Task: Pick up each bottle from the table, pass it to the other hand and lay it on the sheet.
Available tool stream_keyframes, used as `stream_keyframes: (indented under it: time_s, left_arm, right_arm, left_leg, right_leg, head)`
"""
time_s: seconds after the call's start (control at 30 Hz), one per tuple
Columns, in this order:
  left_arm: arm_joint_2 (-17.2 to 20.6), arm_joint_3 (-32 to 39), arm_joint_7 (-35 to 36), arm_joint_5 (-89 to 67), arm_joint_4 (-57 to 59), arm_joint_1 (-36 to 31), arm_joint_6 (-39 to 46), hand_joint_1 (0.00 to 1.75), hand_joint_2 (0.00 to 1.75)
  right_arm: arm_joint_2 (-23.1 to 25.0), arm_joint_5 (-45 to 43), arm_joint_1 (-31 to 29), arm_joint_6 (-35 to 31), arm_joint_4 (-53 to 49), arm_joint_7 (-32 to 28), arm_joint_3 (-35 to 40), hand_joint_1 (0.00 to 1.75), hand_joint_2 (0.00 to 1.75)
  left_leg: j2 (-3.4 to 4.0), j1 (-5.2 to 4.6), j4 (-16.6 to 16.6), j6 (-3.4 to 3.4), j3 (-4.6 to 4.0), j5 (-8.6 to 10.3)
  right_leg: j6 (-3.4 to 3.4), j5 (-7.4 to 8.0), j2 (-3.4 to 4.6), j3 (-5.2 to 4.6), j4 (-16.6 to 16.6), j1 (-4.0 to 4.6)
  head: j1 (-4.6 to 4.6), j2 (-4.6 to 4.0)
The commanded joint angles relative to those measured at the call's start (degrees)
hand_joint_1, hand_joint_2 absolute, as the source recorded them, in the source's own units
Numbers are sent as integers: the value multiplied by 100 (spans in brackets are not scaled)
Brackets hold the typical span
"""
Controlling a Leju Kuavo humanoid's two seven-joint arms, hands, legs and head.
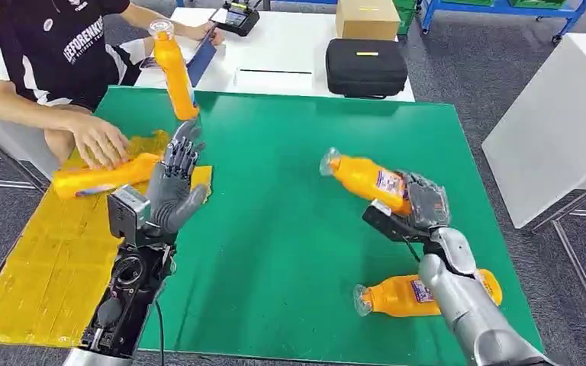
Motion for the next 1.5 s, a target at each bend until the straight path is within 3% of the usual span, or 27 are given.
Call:
stream_keyframes:
  time_s: [0.03,0.17,0.27,0.47,0.53,0.8,0.97,1.23,1.5]
  left_arm:
    - [169,-350,411,-127,-414,-30,63,0,175]
    - [165,-581,510,-201,-315,-129,58,0,175]
    - [135,-759,576,-273,-186,-244,44,0,175]
    - [81,-883,615,-273,-107,-370,-45,0,175]
    - [47,-942,650,-247,-56,-452,-140,0,175]
    - [-27,-939,789,-15,269,-634,-220,0,175]
    - [-30,-945,780,1,343,-663,-219,0,175]
    - [-170,-928,838,116,1118,-941,-155,0,175]
    - [-310,-833,849,113,1960,-1192,0,0,175]
  right_arm:
    - [1156,-1363,324,-260,-1139,-851,-1404,175,175]
    - [1405,-1983,290,-122,-1154,-1139,-1391,175,175]
    - [1559,-2518,347,328,-1232,-1298,-1340,175,175]
    - [1686,-2768,344,811,-1169,-1241,-1135,175,175]
    - [1758,-2910,272,1251,-959,-1180,-988,175,175]
    - [2121,-3034,3,1700,-449,-1284,-427,175,175]
    - [2110,-3076,-4,1717,-441,-1290,-394,175,175]
    - [2473,-2958,-114,1835,-450,-1292,485,175,175]
    - [2591,-2997,-205,1824,-441,-1300,864,175,175]
  left_leg:
    - [23,8,2,-18,27,-23]
    - [19,2,1,-13,2,-13]
    - [13,4,2,-15,1,-14]
    - [11,3,3,-17,4,-17]
    - [11,4,2,-16,5,-16]
    - [19,3,0,-11,-10,-9]
    - [15,3,0,-15,2,-13]
    - [25,4,4,-19,5,-18]
    - [18,6,2,-18,7,-15]
  right_leg:
    - [-17,-16,12,22,0,9]
    - [-12,-7,13,-1,2,3]
    - [-14,-9,5,-3,2,5]
    - [-15,-15,1,-1,5,4]
    - [-15,-14,1,0,3,5]
    - [-9,-4,12,-16,0,3]
    - [-13,-10,4,-5,1,3]
    - [-16,-14,14,-3,6,5]
    - [-14,-13,6,-1,2,6]
  head:
    - [2,0]
    - [0,0]
    - [2,0]
    - [0,0]
    - [0,0]
    - [2,0]
    - [2,0]
    - [2,0]
    - [2,0]
